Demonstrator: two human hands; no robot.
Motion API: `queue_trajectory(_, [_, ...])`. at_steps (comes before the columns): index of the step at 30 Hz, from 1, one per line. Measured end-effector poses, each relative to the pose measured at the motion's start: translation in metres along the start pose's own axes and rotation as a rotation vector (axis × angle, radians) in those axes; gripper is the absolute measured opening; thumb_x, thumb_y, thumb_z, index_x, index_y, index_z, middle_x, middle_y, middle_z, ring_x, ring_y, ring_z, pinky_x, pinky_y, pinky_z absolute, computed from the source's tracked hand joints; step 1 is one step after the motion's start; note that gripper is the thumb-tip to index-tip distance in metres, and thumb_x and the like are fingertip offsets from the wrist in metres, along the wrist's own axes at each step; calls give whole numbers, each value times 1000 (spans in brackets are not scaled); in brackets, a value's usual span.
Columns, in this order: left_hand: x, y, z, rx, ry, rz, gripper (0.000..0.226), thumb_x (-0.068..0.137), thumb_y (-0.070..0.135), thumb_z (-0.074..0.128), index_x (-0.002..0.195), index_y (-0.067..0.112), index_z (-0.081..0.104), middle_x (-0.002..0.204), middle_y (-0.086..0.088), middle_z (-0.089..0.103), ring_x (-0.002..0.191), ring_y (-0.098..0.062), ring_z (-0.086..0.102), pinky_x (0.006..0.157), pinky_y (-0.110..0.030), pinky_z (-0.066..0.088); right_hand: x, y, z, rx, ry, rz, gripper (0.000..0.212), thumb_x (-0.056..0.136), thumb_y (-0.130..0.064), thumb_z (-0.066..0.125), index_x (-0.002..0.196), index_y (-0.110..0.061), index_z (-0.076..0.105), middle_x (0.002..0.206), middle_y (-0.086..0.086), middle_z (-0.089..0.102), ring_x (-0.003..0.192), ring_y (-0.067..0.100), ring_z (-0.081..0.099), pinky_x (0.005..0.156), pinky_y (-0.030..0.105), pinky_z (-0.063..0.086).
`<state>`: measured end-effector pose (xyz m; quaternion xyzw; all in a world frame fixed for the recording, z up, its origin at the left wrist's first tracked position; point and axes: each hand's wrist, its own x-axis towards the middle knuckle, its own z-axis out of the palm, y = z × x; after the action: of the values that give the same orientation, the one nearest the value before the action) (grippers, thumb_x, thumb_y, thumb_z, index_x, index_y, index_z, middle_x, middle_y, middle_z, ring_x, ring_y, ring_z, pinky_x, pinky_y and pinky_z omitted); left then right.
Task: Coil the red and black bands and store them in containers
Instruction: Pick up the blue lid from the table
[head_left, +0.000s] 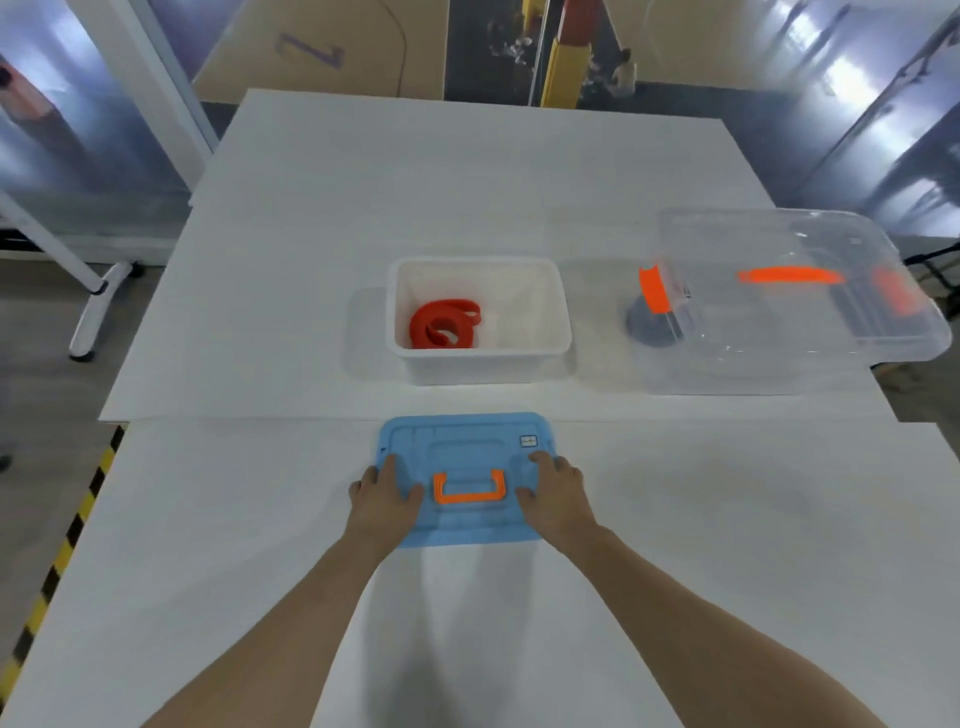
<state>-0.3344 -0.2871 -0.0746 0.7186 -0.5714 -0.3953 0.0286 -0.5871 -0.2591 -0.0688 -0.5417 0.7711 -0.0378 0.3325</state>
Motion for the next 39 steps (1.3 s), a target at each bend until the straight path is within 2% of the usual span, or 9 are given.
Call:
queue_trajectory(2, [-9, 5, -5, -88, 55, 27, 72, 103, 40, 52, 162, 19, 19, 161, -17, 29, 146, -38, 24, 121, -47, 25, -9, -2, 0, 73, 65, -15, 53, 100, -33, 59, 148, -22, 42, 145, 13, 45, 134, 36, 41, 112, 45, 43])
queue_trajectory(7, [-47, 16, -23, -236, 380, 237, 70, 102, 30, 56, 162, 17, 22, 162, -10, 31, 140, -32, 30, 113, -42, 32, -34, -9, -19, 210, 224, -139, 49, 99, -27, 63, 145, -22, 45, 162, 14, 31, 145, 35, 32, 120, 47, 37])
queue_trajectory(11, [-39, 39, -53, -273, 434, 306, 68, 103, 30, 54, 161, 16, 22, 163, -10, 30, 142, -32, 28, 111, -32, 25, -26, -27, -58, 216, 325, -254, 46, 99, -22, 63, 142, -20, 46, 156, 11, 41, 135, 32, 43, 115, 44, 42])
queue_trajectory(15, [-12, 79, -91, -290, 483, 373, 68, 102, 33, 54, 160, 13, 25, 162, -12, 33, 145, -34, 32, 117, -32, 24, 6, -58, -110, 229, 401, -285, 47, 98, -20, 65, 142, -11, 50, 144, 13, 52, 128, 34, 49, 111, 43, 43])
queue_trajectory(17, [4, 101, -109, -304, 485, 367, 67, 103, 31, 55, 160, 12, 25, 161, -12, 34, 144, -34, 33, 118, -37, 27, 27, -72, -135, 233, 418, -286, 47, 98, -19, 65, 142, -9, 51, 140, 14, 56, 128, 35, 52, 109, 38, 40])
queue_trajectory(20, [30, 131, -132, -266, 463, 352, 67, 102, 29, 57, 159, 11, 27, 157, -11, 38, 139, -37, 33, 116, -41, 28, 58, -91, -170, 230, 431, -278, 44, 97, -20, 64, 138, -10, 52, 133, 16, 62, 122, 38, 56, 102, 40, 42])
queue_trajectory(26, [82, 163, -150, -150, 287, 266, 61, 103, 31, 52, 157, 12, 31, 154, -12, 41, 138, -37, 34, 109, -48, 39, 117, -98, -199, 216, 349, -200, 38, 97, -28, 61, 133, -17, 52, 124, 13, 67, 118, 39, 58, 96, 43, 47])
queue_trajectory(32, [118, 160, -137, 93, 133, 213, 61, 100, 37, 52, 150, 10, 31, 148, -7, 38, 136, -38, 33, 102, -45, 40, 145, -80, -189, 141, 187, -175, 45, 96, -34, 62, 137, -21, 50, 138, 8, 60, 120, 33, 53, 97, 46, 52])
queue_trajectory(39, [121, 151, -123, 100, 184, 210, 64, 100, 25, 58, 150, 1, 25, 145, -16, 34, 129, -37, 34, 100, -44, 41, 143, -70, -169, 22, 155, -274, 56, 92, -52, 66, 137, -26, 46, 147, 0, 43, 130, 29, 42, 109, 49, 44])
